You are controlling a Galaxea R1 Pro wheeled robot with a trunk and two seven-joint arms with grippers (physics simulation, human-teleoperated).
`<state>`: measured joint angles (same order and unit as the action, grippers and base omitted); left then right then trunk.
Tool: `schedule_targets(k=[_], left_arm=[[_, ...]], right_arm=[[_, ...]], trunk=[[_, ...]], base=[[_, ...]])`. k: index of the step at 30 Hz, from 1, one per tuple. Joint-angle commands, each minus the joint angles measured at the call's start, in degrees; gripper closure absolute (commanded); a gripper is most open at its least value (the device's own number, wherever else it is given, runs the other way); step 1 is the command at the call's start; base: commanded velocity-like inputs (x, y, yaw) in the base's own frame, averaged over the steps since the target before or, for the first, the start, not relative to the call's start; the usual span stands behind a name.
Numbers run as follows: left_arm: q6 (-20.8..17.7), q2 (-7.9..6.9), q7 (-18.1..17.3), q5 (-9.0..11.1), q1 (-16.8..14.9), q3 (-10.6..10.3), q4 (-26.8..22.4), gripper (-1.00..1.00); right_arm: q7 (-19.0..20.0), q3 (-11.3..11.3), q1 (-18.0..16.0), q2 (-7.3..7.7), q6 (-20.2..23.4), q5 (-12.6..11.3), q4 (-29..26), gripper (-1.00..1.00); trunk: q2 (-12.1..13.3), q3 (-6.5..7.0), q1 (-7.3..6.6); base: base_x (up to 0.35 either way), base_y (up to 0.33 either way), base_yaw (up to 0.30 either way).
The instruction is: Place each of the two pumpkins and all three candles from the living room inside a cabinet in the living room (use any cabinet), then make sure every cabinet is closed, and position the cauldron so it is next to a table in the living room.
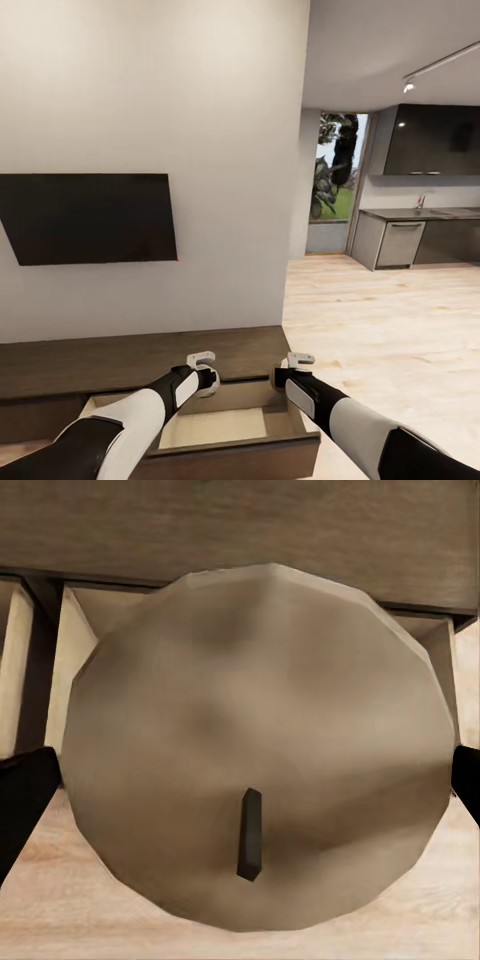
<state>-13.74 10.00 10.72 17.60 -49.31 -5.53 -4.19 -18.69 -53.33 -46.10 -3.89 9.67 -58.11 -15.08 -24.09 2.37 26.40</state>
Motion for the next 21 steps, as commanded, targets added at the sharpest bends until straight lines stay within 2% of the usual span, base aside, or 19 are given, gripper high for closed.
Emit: schedule_targets(k=[1, 10, 14, 15, 17, 18, 20, 21], left_arm=[[-0.33, 0.00, 0.34, 0.50, 0.01, -0.54, -0.17, 1.00], [-0.74, 0.00, 0.36, 0.43, 0.01, -0.73, -0.56, 1.00], [-2.10, 0.00, 0.60, 0.48, 0.01, -0.72, -2.23, 1.00], [-4.43, 0.00, 0.75, 0.49, 0.01, -0.72, -4.09, 1.00], [-16.07, 0.00, 2.65, 0.50, 0.01, -0.74, -9.82, 1.00], [-19.40, 0.00, 3.49, 0.52, 0.01, -0.71, -11.62, 1.00], [-32.09, 0.00, 7.86, 1.56, 0.01, 0.15, -20.73, 1.00], [-36.73, 0.00, 10.25, 2.40, 0.01, 1.05, -24.56, 1.00]], right_arm=[[-0.38, -0.41, -0.04, -0.21, 0.32, -0.07, -0.12, 1.00], [-0.38, -0.32, -0.04, -0.97, 0.53, 0.04, -0.19, 1.00], [-0.38, -0.16, -0.14, -0.99, 4.08, 0.25, -0.89, 1.00], [-0.43, -0.13, -0.30, -0.97, 6.34, 0.29, -1.71, 1.00], [-1.09, -0.03, -2.14, -0.95, 12.18, 0.29, -3.88, 1.00], [-1.44, -0.01, -2.77, -0.97, 13.57, 0.29, -4.34, 1.00], [-3.09, 0.08, -5.51, -1.05, 18.49, 0.25, -5.90, 1.00], [-3.65, 0.11, -6.70, -1.07, 20.35, 0.23, -6.58, 1.00]], trunk=[[-0.04, -0.02, 0.05], [-0.04, -0.02, 0.05], [-0.04, -0.02, 0.05], [-0.44, -0.20, 0.27], [-0.44, -0.20, 0.27], [-0.44, -0.20, 0.27], [-0.44, -0.20, 0.27], [-0.44, -0.20, 0.27]], base=[[0.266, 0.013, 0.000], [0.055, 0.002, 0.000], [0.003, 0.000, 0.000], [0.001, 0.000, 0.000], [0.000, 0.000, 0.000], [0.000, 0.000, 0.000], [0.000, 0.000, 0.000], [0.000, 0.000, 0.000]])
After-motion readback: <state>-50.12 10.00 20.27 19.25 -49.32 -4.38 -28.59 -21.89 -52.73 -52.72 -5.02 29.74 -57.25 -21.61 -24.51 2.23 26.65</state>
